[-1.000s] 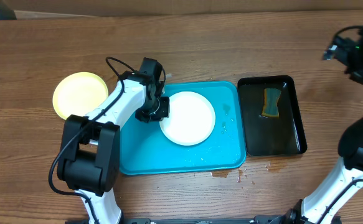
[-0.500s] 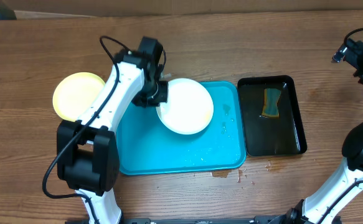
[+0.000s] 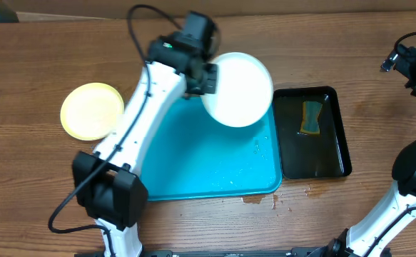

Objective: Clean dirty plates on tray and stack at the side
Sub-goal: 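Lift the white plate's edge and swing it up with the left gripper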

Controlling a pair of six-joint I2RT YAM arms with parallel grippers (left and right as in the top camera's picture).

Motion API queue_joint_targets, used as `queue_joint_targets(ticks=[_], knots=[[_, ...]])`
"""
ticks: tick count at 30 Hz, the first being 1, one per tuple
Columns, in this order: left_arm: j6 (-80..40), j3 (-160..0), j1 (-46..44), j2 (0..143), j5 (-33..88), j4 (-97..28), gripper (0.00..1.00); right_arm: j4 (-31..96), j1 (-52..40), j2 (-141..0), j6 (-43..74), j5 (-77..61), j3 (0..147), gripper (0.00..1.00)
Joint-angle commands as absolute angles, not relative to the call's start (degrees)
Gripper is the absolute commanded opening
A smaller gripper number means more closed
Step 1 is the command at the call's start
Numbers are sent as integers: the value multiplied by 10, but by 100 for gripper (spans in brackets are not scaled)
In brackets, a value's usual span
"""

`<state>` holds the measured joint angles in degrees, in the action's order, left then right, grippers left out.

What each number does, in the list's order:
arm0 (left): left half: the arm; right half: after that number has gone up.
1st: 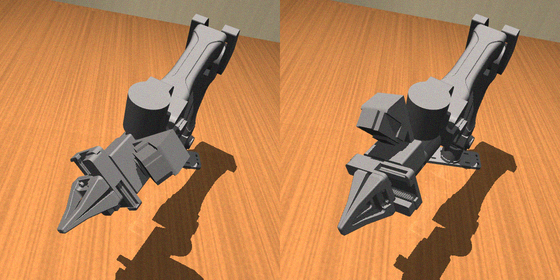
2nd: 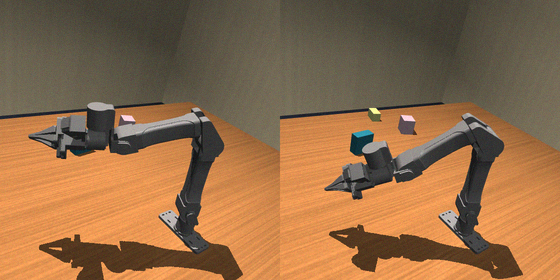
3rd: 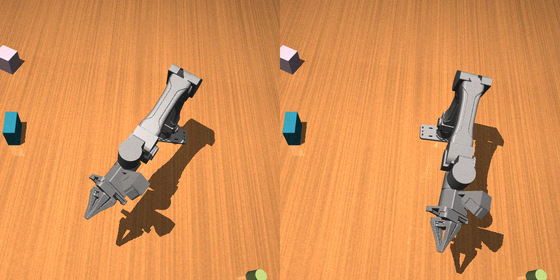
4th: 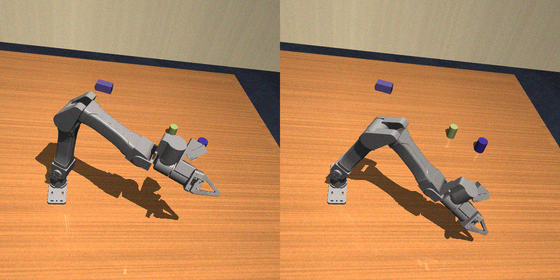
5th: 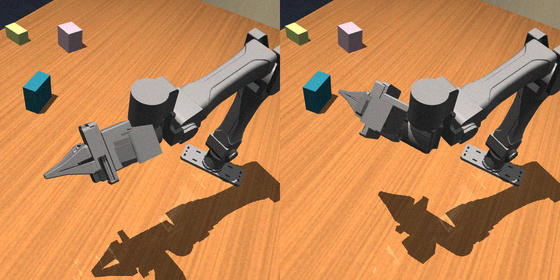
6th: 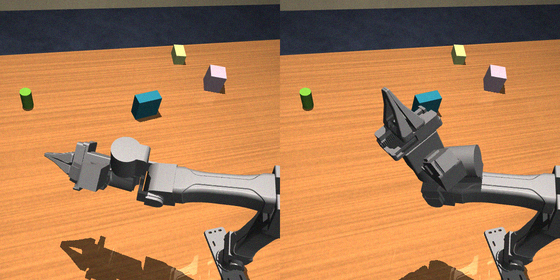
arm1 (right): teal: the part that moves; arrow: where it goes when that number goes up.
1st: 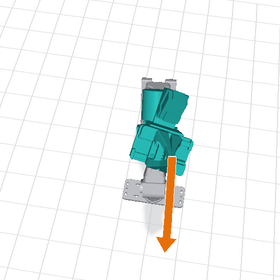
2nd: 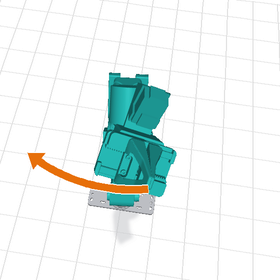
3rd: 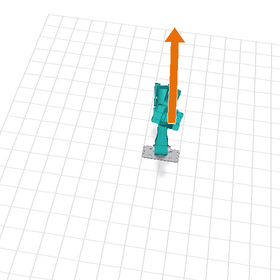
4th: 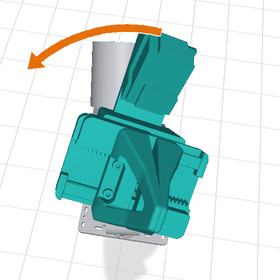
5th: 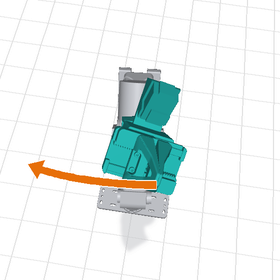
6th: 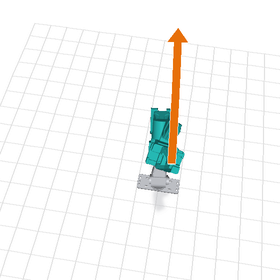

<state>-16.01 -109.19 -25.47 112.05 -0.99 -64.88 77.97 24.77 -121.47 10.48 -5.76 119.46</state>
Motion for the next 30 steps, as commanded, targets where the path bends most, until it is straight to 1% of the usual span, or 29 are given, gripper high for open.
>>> queue_joint_targets(ticks=[1, 6, 12, 15, 18, 23, 30], knots=[[-185, -1108, -324, 1116, -77, -605, 4, 777, 249, -1200, 109, -56, 1200, 100], [-180, -1108, -410, 1119, -157, -552, 4, 777, 249, -1200, 109, -56, 1200, 100], [-133, -1107, -517, 1122, -386, -500, 4, 777, 249, -1200, 109, -56, 1200, 100], [-85, -1107, -568, 1122, -490, -464, 4, 777, 249, -1200, 109, -56, 1200, 100], [-35, -1107, -596, 1122, -562, -425, 4, 777, 249, -1200, 109, -56, 1200, 100], [65, -1107, -623, 1122, -645, -348, 4, 777, 249, -1200, 109, -56, 1200, 100], [178, -1107, -633, 1122, -670, -262, 4, 777, 249, -1200, 109, -56, 1200, 100]])
